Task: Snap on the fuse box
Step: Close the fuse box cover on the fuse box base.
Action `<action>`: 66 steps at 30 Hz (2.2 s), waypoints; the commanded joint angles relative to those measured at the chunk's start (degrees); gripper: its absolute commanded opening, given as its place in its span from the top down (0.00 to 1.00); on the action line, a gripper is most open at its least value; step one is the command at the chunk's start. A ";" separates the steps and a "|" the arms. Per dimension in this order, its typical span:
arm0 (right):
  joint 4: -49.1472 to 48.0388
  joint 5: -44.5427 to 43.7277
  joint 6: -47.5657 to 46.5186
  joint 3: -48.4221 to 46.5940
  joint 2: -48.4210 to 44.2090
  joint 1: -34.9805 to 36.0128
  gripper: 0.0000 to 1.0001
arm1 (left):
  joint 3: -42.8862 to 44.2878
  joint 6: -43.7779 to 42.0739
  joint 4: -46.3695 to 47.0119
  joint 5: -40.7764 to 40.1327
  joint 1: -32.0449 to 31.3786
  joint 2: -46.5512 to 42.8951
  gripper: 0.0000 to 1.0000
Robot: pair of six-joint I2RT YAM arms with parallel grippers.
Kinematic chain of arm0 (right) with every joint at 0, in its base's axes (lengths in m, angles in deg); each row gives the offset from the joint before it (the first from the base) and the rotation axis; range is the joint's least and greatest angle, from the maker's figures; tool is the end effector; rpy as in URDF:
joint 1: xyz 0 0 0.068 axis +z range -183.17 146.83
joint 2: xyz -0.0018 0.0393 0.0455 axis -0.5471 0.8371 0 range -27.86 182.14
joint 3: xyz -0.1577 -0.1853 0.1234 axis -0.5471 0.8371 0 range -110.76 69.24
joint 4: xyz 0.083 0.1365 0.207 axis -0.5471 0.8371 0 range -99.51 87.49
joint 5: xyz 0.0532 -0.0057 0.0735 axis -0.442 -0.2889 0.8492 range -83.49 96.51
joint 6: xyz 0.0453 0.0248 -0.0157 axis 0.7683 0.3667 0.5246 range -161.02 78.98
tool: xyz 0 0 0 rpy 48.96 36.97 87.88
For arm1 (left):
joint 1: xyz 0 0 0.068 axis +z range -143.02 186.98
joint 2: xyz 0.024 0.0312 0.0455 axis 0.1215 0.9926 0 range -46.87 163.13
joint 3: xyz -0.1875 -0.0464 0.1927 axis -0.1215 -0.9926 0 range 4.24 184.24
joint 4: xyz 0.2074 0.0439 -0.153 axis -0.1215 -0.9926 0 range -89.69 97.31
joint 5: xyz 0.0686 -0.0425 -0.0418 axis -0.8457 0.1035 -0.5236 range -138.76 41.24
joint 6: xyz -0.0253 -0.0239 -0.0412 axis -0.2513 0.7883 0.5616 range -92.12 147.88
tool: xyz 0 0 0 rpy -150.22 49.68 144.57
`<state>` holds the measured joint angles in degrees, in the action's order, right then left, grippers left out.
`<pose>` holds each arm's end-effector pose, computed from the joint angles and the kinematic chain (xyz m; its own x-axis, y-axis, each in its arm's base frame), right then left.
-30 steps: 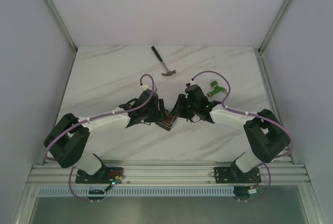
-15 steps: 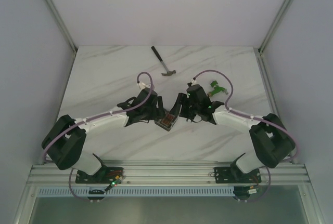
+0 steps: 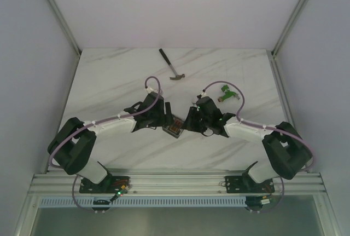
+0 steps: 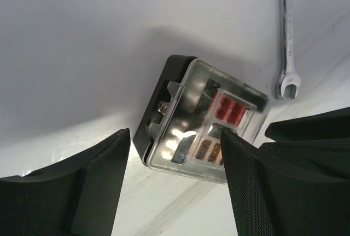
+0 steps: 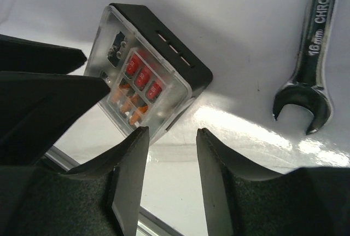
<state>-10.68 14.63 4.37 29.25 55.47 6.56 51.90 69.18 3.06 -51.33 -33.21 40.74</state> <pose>0.2196 0.1891 0.1779 -0.8704 0.1931 -0.4530 -0.1333 0.7932 0.5942 0.2408 -0.2014 0.1896 -0.8094 -0.1793 -0.5592 0.1144 0.8859 -0.4496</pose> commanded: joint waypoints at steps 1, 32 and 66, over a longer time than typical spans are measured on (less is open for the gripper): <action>-4.06 2.04 1.02 0.16 1.54 0.81 0.55 | -1.65 -0.64 2.05 3.24 0.70 1.29 0.26; 9.84 2.35 -12.26 -3.42 10.54 1.22 0.68 | -16.94 13.90 16.75 13.88 -4.23 -0.65 0.64; -1.75 14.33 -21.13 -10.14 8.98 -7.39 0.56 | -9.48 3.76 13.00 10.78 5.89 -1.11 0.47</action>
<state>-8.69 24.47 -16.05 20.95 62.27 -0.37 42.53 74.45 13.71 -42.72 -28.75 38.08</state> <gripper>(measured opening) 0.451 0.545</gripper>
